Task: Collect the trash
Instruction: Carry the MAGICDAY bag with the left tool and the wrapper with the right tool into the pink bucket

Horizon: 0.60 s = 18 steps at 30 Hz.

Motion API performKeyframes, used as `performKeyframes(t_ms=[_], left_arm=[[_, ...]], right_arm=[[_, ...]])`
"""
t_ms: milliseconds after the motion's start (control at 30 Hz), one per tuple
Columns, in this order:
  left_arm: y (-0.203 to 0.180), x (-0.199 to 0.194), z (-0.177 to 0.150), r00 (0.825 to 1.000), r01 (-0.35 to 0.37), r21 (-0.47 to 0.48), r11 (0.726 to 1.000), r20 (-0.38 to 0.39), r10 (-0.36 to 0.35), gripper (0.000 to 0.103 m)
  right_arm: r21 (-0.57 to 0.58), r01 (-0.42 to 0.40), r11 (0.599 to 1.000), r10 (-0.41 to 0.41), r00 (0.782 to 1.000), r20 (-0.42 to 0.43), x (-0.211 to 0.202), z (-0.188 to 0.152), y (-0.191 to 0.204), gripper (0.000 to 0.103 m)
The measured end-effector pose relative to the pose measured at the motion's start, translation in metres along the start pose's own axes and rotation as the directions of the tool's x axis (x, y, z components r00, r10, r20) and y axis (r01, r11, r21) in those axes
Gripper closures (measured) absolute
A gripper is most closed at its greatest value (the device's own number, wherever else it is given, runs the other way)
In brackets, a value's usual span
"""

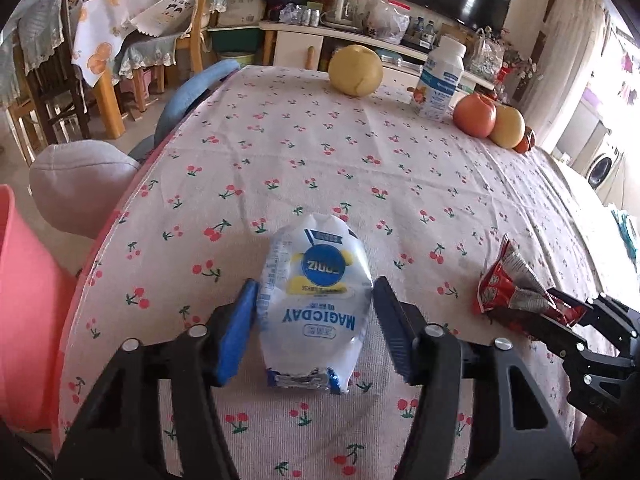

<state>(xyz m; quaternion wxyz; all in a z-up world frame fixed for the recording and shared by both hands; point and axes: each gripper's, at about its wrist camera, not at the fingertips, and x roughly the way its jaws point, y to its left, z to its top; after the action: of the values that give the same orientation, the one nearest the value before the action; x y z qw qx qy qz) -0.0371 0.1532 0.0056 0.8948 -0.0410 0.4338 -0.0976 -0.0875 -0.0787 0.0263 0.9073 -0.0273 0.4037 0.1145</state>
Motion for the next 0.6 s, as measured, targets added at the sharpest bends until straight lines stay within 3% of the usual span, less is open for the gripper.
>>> performKeyframes(t_ms=[267, 433, 600], left_arm=[[0.015, -0.012, 0.001, 0.999, 0.016, -0.064, 0.998, 0.038, -0.014, 0.044], [0.026, -0.026, 0.000, 0.996, 0.048, -0.097, 0.994, 0.080, -0.040, 0.044], [0.036, -0.042, -0.001, 0.990, 0.072, -0.108, 0.992, 0.125, -0.058, 0.044]], right_arm=[[0.034, -0.022, 0.999, 0.022, 1.000, 0.019, -0.006, 0.002, 0.004, 0.062], [0.005, 0.005, 1.000, -0.005, 1.000, 0.012, -0.004, 0.003, 0.011, 0.062], [0.014, -0.018, 1.000, 0.018, 0.999, -0.026, 0.004, 0.001, 0.014, 0.059]])
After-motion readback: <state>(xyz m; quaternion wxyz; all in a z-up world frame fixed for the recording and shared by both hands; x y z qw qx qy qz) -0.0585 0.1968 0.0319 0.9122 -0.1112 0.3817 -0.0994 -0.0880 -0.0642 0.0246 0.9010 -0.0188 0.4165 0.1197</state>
